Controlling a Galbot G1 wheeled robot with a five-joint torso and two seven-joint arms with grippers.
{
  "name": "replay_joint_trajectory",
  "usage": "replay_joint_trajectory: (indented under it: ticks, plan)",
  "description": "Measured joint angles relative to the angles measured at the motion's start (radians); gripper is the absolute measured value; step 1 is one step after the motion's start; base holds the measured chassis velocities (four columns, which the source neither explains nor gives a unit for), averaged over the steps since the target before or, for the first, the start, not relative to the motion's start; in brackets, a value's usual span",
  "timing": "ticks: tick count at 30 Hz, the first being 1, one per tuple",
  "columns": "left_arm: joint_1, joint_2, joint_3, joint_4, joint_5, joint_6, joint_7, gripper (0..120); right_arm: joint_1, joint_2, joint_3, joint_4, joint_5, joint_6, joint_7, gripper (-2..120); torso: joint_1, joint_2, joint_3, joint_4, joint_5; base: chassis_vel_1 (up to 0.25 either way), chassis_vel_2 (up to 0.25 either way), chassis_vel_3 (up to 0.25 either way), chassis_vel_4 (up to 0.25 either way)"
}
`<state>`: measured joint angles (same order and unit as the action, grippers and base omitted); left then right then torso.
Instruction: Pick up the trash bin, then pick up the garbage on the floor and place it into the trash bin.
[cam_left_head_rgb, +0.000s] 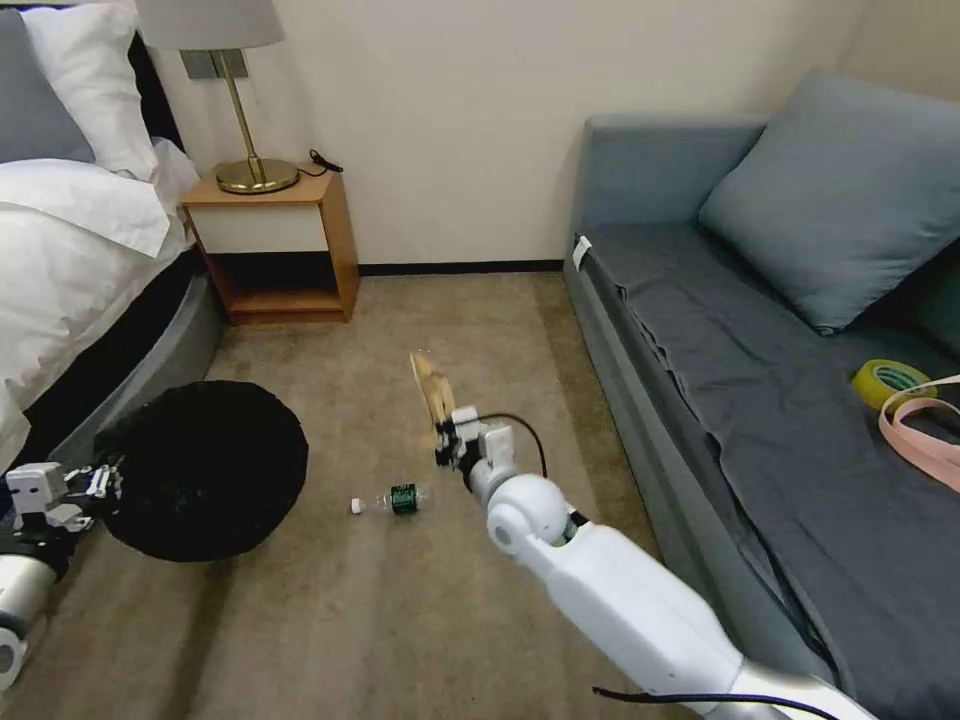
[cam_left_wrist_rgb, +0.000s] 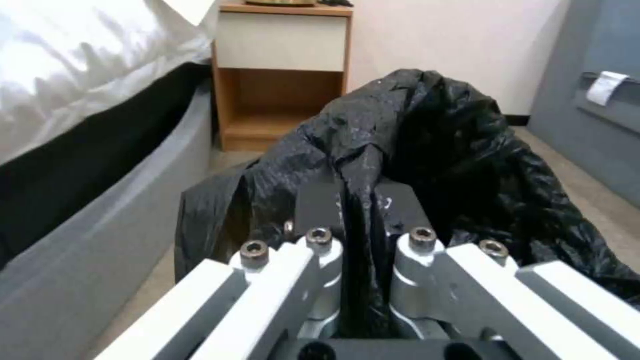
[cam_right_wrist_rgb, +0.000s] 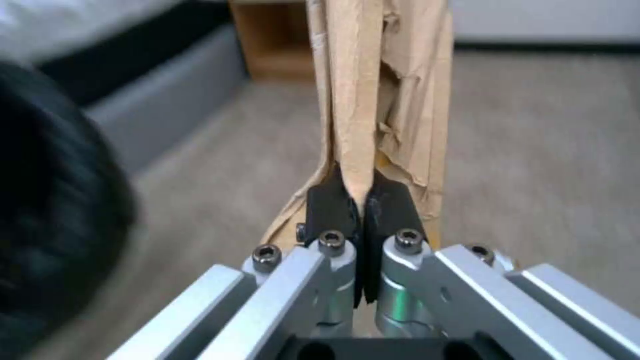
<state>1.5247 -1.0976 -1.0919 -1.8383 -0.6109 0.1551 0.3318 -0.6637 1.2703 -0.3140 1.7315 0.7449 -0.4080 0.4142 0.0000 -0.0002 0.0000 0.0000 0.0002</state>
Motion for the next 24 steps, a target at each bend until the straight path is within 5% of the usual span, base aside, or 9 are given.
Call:
replay_joint_trajectory:
  ticks: [13,24]
  plan:
    - [0.005,-0.056,0.093,-0.054,0.020,0.005,-0.019,4,0.033,0.016,-0.129,0.230,-0.040,0.001,0.053,0,0.000,0.000,0.000,0.0000,-0.0002,0.000,0.000,0.000,0.000]
    - [0.003,-0.099,0.105,-0.074,0.014,0.008,-0.045,4,0.013,0.055,-0.238,0.192,-0.229,0.032,-0.034,0,0.000,0.000,0.000,0.0001,-0.0002,0.000,0.000,0.000,0.000]
